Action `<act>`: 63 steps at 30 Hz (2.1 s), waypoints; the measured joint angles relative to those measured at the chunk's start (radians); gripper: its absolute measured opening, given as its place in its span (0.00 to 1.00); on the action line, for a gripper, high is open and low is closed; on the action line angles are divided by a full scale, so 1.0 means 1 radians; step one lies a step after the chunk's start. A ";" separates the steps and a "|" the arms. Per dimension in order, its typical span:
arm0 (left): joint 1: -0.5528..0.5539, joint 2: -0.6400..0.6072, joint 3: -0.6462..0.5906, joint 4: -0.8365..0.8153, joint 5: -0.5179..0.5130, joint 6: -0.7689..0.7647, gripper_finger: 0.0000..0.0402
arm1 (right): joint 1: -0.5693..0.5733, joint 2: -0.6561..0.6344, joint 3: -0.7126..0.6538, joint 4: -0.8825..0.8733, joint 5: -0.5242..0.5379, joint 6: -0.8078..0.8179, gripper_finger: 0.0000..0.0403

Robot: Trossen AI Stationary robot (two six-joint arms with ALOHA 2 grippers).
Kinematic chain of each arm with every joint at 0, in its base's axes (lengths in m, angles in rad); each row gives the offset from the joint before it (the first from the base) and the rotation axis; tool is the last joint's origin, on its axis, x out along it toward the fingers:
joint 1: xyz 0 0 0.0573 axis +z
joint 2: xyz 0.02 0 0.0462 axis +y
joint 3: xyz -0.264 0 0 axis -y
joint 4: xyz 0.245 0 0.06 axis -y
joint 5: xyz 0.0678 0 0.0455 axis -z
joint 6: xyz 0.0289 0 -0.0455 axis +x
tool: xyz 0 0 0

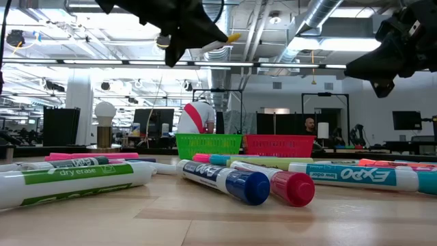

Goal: Pick & Place Markers
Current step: Put the top small yellow highlighter pen into the blue bin

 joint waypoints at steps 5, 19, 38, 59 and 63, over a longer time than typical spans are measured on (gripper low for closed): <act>0.016 0.000 0.000 0.072 0.000 0.000 0.13 | 0.000 0.000 0.000 0.029 -0.001 0.000 0.16; 0.019 0.000 0.000 0.228 0.000 -0.007 0.13 | 0.000 0.000 0.000 0.382 0.002 0.073 0.16; 0.019 0.001 0.000 0.292 -0.036 -0.008 0.13 | 0.000 0.388 0.000 0.835 0.050 0.034 0.16; 0.035 0.001 0.000 0.306 -0.038 -0.009 0.13 | -0.050 1.209 0.407 1.046 -0.184 0.065 0.18; 0.032 0.001 0.000 0.307 -0.037 -0.012 0.13 | -0.087 1.258 0.451 1.052 -0.287 0.116 0.23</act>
